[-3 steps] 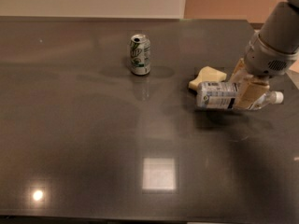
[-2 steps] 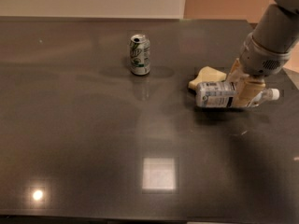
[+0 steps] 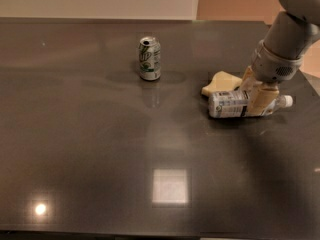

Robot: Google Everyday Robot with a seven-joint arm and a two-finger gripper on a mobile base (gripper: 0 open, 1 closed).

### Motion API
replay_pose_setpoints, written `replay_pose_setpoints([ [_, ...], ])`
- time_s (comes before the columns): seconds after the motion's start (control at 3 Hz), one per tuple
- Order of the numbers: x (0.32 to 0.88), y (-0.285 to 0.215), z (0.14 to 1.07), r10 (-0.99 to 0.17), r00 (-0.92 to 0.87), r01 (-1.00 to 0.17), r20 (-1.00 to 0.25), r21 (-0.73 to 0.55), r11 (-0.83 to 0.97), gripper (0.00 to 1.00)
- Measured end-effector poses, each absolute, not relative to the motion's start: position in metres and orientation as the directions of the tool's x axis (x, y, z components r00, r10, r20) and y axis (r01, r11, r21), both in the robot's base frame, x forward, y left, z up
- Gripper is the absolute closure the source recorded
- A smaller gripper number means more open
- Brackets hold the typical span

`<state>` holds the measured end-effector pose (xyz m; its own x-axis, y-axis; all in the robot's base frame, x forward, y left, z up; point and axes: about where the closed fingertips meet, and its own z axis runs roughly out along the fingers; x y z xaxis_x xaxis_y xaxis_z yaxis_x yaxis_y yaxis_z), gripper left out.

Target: Move blue plastic bottle near sponge

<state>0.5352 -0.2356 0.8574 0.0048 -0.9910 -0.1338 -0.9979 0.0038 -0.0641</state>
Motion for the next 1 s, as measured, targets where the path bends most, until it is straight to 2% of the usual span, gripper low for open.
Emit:
replay_pose_setpoints([
  [0.33, 0.5361, -0.2407, 0.8539, -0.990, 0.018, -0.998, -0.138, -0.064, -0.009, 0.13],
  [0.67, 0.5387, -0.2394, 0.8527, -0.990, 0.019, -0.997, -0.140, -0.071, -0.009, 0.00],
  [1.0, 0.5387, -0.2394, 0.8527, -0.990, 0.019, -0.997, -0.140, -0.071, -0.009, 0.00],
])
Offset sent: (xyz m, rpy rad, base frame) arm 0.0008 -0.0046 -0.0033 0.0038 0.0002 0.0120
